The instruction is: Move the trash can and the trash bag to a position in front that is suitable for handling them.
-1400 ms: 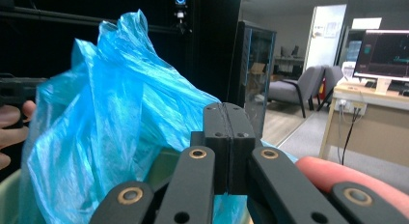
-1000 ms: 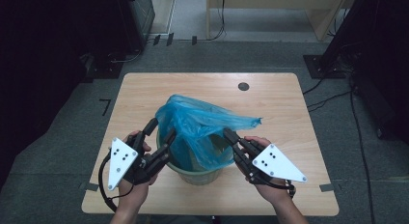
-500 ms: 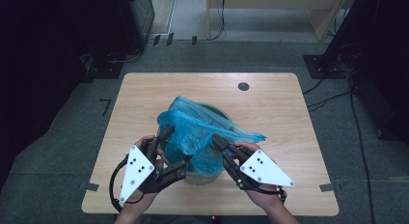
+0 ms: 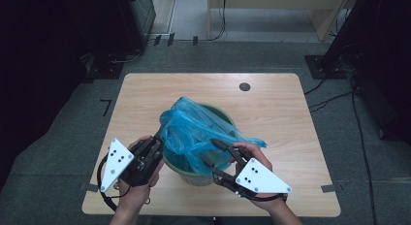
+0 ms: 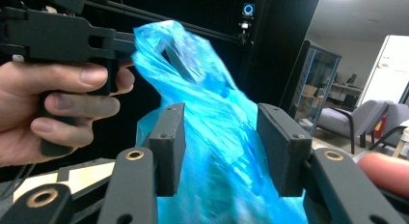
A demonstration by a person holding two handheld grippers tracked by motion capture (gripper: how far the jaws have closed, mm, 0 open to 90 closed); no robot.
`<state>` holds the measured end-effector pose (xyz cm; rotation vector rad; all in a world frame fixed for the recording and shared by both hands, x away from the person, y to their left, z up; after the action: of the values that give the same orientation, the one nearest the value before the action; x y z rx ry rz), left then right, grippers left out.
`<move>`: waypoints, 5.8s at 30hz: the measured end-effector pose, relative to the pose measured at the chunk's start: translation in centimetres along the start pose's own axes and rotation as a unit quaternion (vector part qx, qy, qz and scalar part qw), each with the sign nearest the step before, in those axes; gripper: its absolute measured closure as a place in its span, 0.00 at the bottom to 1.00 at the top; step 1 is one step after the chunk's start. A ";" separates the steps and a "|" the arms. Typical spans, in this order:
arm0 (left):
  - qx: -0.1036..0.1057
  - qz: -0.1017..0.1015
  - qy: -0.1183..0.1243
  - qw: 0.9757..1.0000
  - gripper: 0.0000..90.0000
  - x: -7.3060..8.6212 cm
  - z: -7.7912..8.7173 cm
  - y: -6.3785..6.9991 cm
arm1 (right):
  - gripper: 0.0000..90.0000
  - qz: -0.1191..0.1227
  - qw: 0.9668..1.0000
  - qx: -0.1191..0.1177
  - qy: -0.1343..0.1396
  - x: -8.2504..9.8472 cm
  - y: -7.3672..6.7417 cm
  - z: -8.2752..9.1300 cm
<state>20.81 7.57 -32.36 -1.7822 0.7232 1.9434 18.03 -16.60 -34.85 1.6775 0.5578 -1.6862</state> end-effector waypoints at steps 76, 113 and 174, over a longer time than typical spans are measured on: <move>-0.138 0.095 0.046 0.985 0.37 -1.3 3.1 -5.3 | 0.99 -0.032 0.996 0.084 0.008 -0.1 6.7 3.6; -0.066 0.011 -0.144 0.987 0.69 5.7 5.6 0.2 | 0.99 -0.027 0.989 0.146 0.000 -0.1 6.0 8.9; 0.017 0.003 -0.163 0.986 0.90 12.3 4.6 0.4 | 0.99 -0.071 0.983 0.153 -0.075 8.4 5.4 7.1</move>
<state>15.67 9.52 -44.34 -1.3935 0.6432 2.1406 17.58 -26.72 -41.75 1.7327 0.3653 -2.0686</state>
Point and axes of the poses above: each handheld gripper's, and its own axes: z roughly backward along the jaws, x roughly out of its underside, y roughly to its right, the point moved 2 cm from there along -z, roughly forward along the jaws, and after that the axes turned 7 degrees about -y, right-handed, at the moved point
